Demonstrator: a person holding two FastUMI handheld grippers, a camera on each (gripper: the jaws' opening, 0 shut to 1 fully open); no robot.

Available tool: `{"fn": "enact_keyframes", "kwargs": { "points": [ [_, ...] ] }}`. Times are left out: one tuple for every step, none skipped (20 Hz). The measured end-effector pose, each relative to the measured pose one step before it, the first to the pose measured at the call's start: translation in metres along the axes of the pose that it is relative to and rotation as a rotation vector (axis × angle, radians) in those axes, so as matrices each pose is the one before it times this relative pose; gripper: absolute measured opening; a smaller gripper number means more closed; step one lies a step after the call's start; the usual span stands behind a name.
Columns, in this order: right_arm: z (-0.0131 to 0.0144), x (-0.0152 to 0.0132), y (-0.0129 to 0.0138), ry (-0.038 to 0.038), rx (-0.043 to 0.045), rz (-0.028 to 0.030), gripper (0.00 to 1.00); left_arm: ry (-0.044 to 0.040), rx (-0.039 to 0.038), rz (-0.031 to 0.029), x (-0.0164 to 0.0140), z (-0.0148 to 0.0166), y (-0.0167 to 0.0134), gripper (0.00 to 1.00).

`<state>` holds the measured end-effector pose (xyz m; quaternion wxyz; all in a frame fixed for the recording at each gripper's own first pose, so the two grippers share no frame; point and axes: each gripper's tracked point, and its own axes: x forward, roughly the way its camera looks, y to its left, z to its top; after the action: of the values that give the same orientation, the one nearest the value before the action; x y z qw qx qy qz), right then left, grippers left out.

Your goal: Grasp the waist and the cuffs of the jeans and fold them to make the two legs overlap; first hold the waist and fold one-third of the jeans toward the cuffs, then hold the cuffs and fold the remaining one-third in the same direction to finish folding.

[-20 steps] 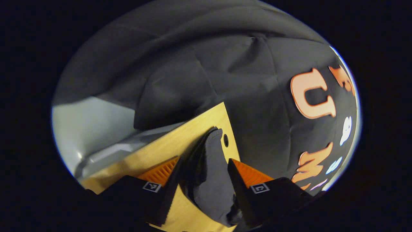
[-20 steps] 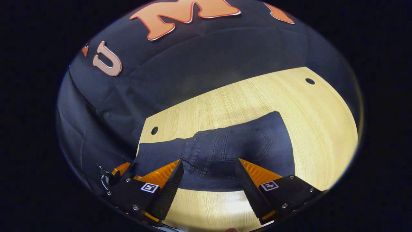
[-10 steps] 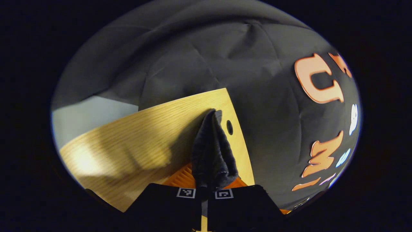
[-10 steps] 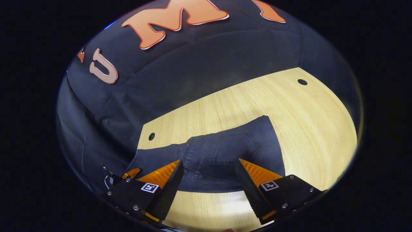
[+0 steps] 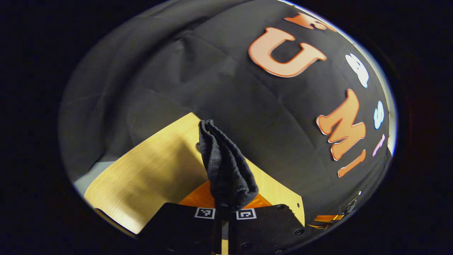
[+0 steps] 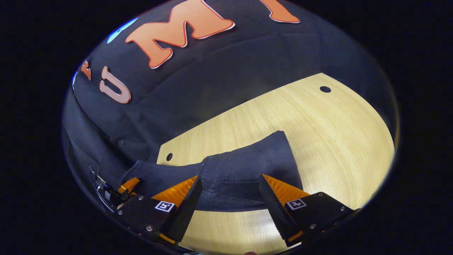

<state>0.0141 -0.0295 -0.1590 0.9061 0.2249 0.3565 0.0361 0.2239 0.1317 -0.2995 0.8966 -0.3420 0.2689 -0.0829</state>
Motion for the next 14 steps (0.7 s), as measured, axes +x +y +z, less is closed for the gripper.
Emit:
{"fn": "enact_keyframes", "kwargs": {
  "points": [
    [0.00438,-0.00451,-0.00684,-0.01255,0.00193,-0.00086,0.99,-0.00712,0.01669,-0.02171,-0.00252,0.00146,-0.02137,0.08],
    [0.00479,-0.0043,-0.00532,-0.01379,-0.00104,-0.00316,0.99,-0.00324,0.01396,-0.02423,0.00083,0.0005,-0.02247,0.07],
    [0.00422,-0.00578,-0.0091,-0.01249,-0.00509,-0.00556,0.99,0.00547,0.0209,-0.01764,0.00104,-0.0007,-0.02276,0.07],
    [0.00477,-0.00735,-0.01081,-0.01524,-0.01139,-0.0124,0.99,-0.00386,0.03082,-0.01918,-0.001,-0.00045,-0.02076,0.1],
    [0.00508,-0.00512,-0.00957,-0.0163,-0.01549,-0.01304,0.99,0.00321,0.0388,-0.02252,0.00028,-0.00327,-0.02136,0.1],
    [0.00659,-0.00594,-0.00941,-0.01821,-0.01728,-0.0113,0.99,0.00168,0.03331,-0.01955,0.0018,-0.00348,-0.02139,0.1],
    [0.00528,-0.0055,-0.00801,-0.01704,-0.0162,-0.011,0.98,0.00802,0.03095,-0.02003,0.00289,-0.00455,-0.02465,0.1],
    [0.00627,-0.00648,-0.00724,-0.01729,-0.01724,-0.00564,0.98,0.00389,0.01792,-0.02061,0.00393,-0.0046,-0.02113,0.1],
    [0.00528,-0.00593,-0.00813,-0.01335,-0.01655,-0.00498,0.99,0.01448,0.00505,-0.01989,0.00341,-0.00711,-0.01774,0.1],
    [0.00632,-0.00683,-0.00738,-0.01566,-0.01861,-0.00323,0.99,0.01329,-0.00184,-0.01754,-0.00106,-0.01096,-0.01532,0.07],
    [0.0058,-0.00534,-0.00587,-0.01852,-0.02358,-0.0035,0.98,0.01411,0.00058,-0.01469,0.0061,-0.01157,-0.01574,0.07],
    [0.00694,-0.00695,-0.00712,-0.01916,-0.02762,-0.00379,0.99,0.01807,0.00637,-0.00934,0.00812,-0.0151,-0.01408,0.07],
    [0.00523,-0.00587,-0.00748,-0.0148,-0.02531,-0.0022,0.99,0.02235,0.01556,-0.00591,0.00767,-0.01305,-0.01351,0.07],
    [0.00375,-0.00727,-0.00656,-0.01056,-0.01684,0.00442,0.98,0.01465,0.02192,-0.00525,0.00897,-0.01268,-0.01308,0.07]
  ]
}}
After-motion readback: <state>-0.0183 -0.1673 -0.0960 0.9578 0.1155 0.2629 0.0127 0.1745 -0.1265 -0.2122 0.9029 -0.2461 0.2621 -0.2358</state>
